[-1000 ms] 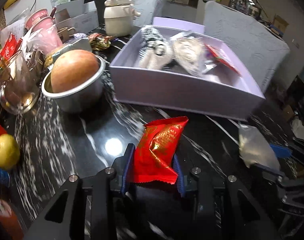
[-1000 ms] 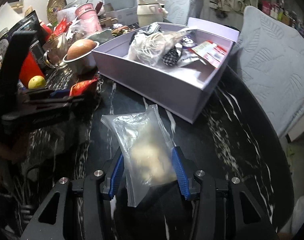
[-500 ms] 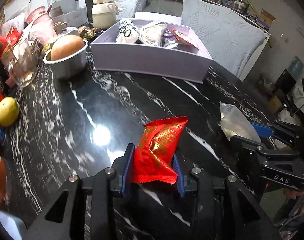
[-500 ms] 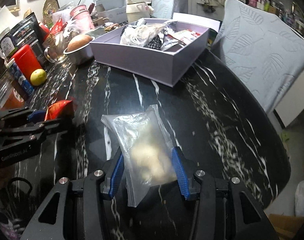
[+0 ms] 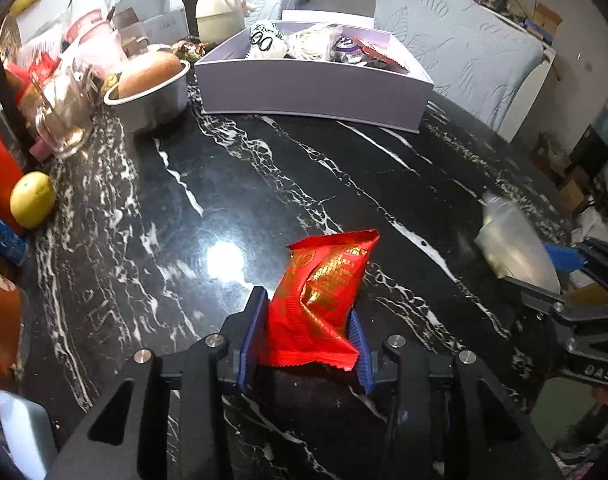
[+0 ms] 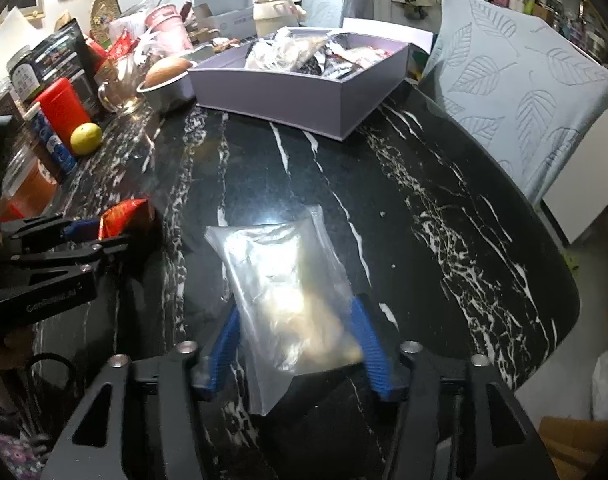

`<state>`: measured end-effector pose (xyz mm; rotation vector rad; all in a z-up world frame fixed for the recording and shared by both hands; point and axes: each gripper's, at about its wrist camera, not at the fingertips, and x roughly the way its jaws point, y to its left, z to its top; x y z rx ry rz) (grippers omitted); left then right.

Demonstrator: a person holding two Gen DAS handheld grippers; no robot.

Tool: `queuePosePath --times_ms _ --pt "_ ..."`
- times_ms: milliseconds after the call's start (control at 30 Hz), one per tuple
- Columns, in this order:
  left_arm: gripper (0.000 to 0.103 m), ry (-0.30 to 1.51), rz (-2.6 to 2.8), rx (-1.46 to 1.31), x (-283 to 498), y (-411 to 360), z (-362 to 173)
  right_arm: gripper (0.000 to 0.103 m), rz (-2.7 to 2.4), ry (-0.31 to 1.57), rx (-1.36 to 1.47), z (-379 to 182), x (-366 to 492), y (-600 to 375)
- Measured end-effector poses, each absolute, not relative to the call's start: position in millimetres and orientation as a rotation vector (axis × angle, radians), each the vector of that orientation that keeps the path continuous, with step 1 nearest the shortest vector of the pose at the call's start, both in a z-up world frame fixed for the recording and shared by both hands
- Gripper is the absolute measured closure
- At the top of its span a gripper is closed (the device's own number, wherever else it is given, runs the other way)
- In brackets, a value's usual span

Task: Organize soft objects
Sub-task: 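Lift the zip bag and red packet and carry both toward the lavender box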

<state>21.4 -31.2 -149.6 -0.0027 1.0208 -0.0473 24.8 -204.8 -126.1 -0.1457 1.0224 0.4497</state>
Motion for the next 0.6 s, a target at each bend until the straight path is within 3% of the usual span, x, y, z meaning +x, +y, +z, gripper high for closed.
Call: queuePosePath --times_ms 533,600 --pt "0.058 0.99 -0.067 -0.049 30.0 -27.7 -150.2 0.035 0.441 0.99 -0.179 -130.3 27.3 -197.6" --pt "0.058 0.982 -0.075 -0.075 29.3 -25.1 -149.9 0.04 0.438 0.986 -0.176 -130.5 27.9 -197.7"
